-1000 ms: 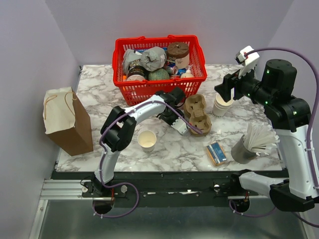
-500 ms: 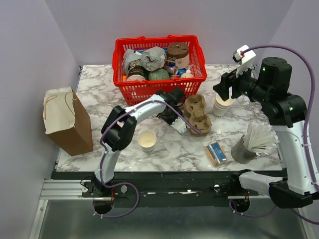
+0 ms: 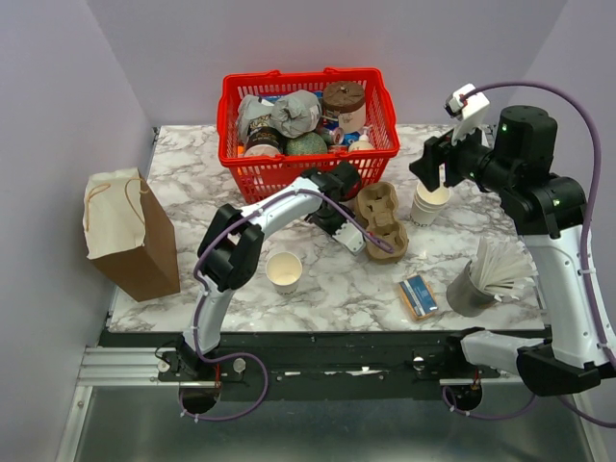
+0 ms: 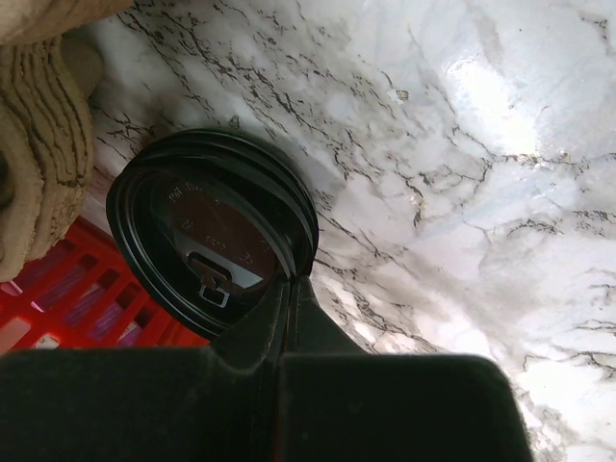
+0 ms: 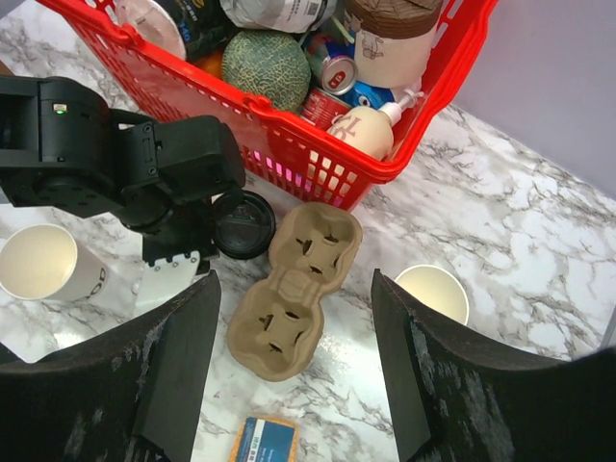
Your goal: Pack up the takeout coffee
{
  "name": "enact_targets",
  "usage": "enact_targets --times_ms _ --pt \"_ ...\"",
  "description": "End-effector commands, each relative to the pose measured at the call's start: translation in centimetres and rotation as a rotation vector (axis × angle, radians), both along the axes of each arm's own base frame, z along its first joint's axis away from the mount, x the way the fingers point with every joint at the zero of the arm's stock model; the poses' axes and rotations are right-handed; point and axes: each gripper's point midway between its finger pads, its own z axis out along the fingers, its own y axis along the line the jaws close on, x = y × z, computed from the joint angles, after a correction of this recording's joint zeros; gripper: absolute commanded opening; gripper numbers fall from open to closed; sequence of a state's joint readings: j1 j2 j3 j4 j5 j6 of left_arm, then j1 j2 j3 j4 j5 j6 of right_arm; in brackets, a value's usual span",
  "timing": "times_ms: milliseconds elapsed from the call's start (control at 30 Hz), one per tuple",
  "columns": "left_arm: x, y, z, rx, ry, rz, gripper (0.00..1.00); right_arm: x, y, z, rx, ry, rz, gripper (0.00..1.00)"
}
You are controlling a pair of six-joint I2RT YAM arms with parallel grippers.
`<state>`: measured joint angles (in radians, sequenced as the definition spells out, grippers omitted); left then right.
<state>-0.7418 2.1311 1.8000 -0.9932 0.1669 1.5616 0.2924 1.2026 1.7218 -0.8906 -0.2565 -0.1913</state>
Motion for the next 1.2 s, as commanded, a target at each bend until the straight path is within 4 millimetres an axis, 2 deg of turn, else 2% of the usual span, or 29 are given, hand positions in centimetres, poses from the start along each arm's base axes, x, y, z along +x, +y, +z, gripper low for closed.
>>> enact_targets --times_ms 0,233,333,467,500,567,600,667,700,767,833,867,900,933,967,1000,1033,1067,1100,1133,1167 --pt "-0.2 -0.2 0.6 -0.008 0.035 0.037 0.00 0.4 0.1 1.3 0.013 -0.035 0.006 0.72" --pt "-1.1 -1.3 4.5 -0.096 0.098 0.115 0.00 0.7 0.4 1.6 0.019 -0.034 0.014 0.72" --pt "-2.7 -1.3 6.0 -0.123 0.161 0.128 0.00 1.1 0.6 1.7 0.020 -0.034 0.018 0.72" --pt "-5.0 -1.0 8.6 -0.166 0.263 0.230 0.00 1.5 0.8 2.0 0.026 -0.033 0.023 0.72" --pt "-5.6 -1.0 10.2 -0.208 0.275 0.250 0.00 1.5 0.9 2.1 0.028 -0.036 0.027 0.72" --pt "-6.7 -1.2 11.7 -0.290 0.350 0.302 0.00 1.5 1.1 1.7 0.029 -0.026 0.037 0.72" --pt "-7.4 -0.8 13.7 -0.342 0.370 0.356 0.00 1.5 1.2 1.4 0.028 -0.016 0.041 0.72" --pt "-8.2 -0.7 14.3 -0.397 0.413 0.385 0.00 1.9 1.4 0.7 0.026 0.004 0.048 0.72" --pt "-8.9 -0.5 15.7 -0.434 0.411 0.396 0.00 1.9 1.6 0.5 0.025 0.011 0.056 0.72" --pt "-9.7 -0.3 16.4 -0.487 0.482 0.465 0.00 2.2 2.2 0.1 0.030 0.028 0.087 0.72" --pt "-10.7 0.1 18.4 -0.561 0.568 0.565 0.00 2.0 2.9 -0.1 0.032 0.040 0.132 0.71" --pt "-10.8 0.0 18.1 -0.596 0.607 0.598 0.00 1.5 3.7 -0.4 0.045 0.055 0.188 0.71" --pt "-11.3 0.7 20.3 -0.683 0.644 0.611 0.00 1.4 4.1 -0.6 0.054 0.053 0.215 0.71" --pt "-11.5 1.0 20.9 -0.733 0.684 0.655 0.00 1.2 4.5 -0.8 0.065 0.049 0.244 0.73" --pt "-11.5 0.7 20.1 -0.792 0.772 0.735 0.00 0.8 4.9 -1.1 0.077 0.042 0.274 0.74" --pt "-12.3 1.8 22.3 -0.886 0.807 0.742 0.00 0.2 5.8 -1.4 0.104 0.018 0.331 0.75" --pt "-12.7 2.0 22.7 -0.935 0.843 0.762 0.00 -0.1 6.3 -1.8 0.120 0.019 0.363 0.77" --pt "-13.0 2.1 21.4 -0.970 0.937 0.840 0.00 -0.6 6.8 -2.1 0.138 0.017 0.397 0.77" --pt "-13.8 2.7 22.1 -1.008 0.962 0.842 0.00 -0.9 7.7 -3.3 0.164 0.035 0.451 0.79" --pt "-14.1 3.2 21.7 -1.016 1.008 0.864 0.00 -1.5 8.2 -3.6 0.191 0.054 0.477 0.83" --pt "-14.9 3.7 19.3 -0.981 1.091 0.939 0.00 -2.1 9.1 -4.3 0.208 0.080 0.513 0.85"
